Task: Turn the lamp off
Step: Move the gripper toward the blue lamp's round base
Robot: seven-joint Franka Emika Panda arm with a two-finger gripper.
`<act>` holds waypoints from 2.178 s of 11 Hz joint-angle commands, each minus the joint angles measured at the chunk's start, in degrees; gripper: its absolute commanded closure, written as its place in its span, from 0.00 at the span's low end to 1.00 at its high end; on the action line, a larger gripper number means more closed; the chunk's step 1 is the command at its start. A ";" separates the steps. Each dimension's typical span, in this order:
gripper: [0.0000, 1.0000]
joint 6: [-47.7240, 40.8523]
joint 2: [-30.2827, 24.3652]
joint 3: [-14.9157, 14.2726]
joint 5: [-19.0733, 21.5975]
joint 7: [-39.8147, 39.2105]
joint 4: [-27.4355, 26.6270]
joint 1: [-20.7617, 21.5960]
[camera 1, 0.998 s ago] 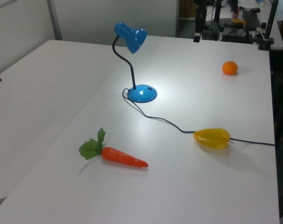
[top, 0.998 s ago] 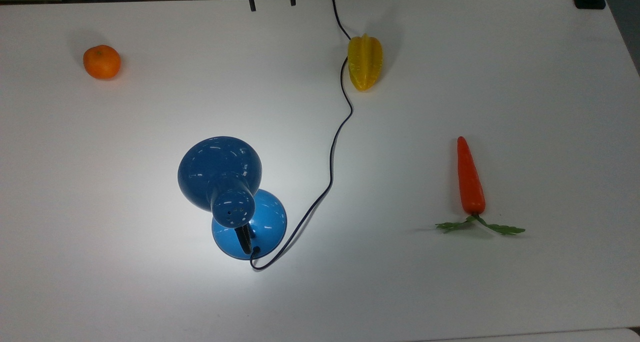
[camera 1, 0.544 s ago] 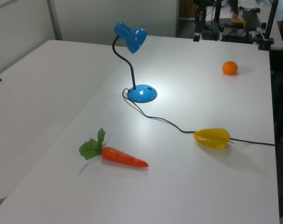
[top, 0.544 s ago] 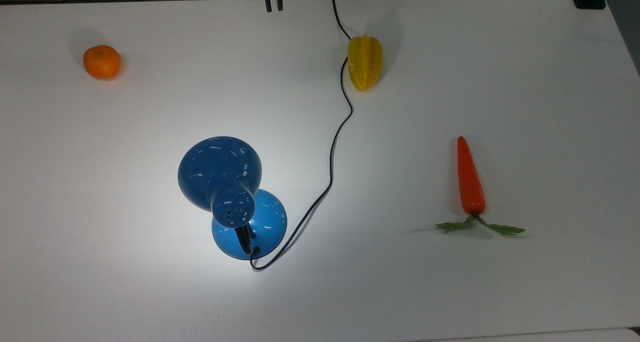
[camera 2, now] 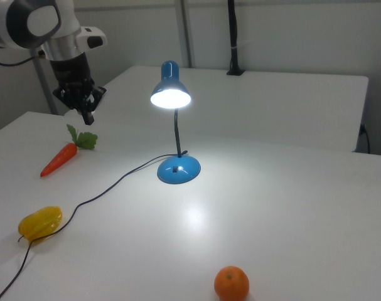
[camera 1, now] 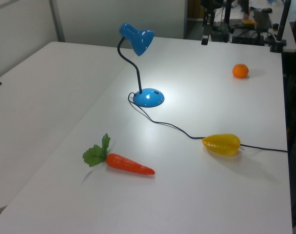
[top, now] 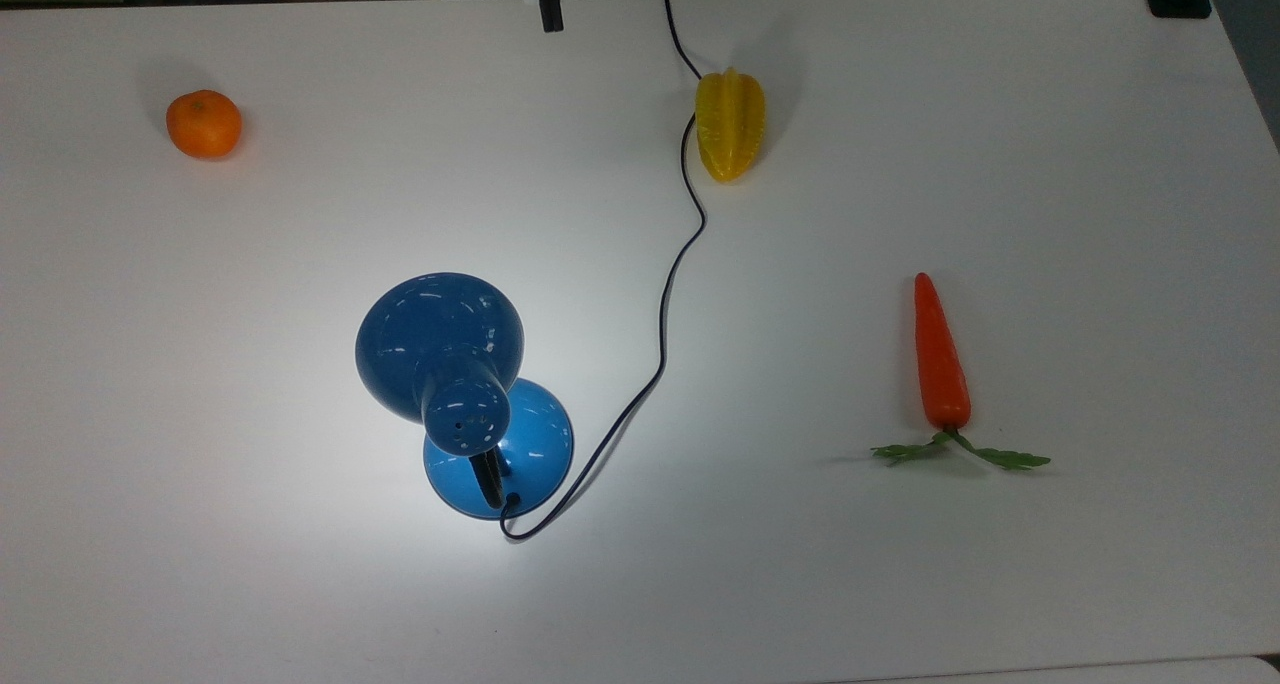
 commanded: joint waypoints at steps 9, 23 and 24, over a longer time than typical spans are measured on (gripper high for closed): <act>1.00 14.52 2.11 -0.97 0.33 -2.45 -13.21 -3.06; 1.00 57.87 18.10 -1.67 1.21 -1.30 -15.70 -4.29; 1.00 59.54 19.33 -1.67 1.21 -1.30 -15.43 -4.29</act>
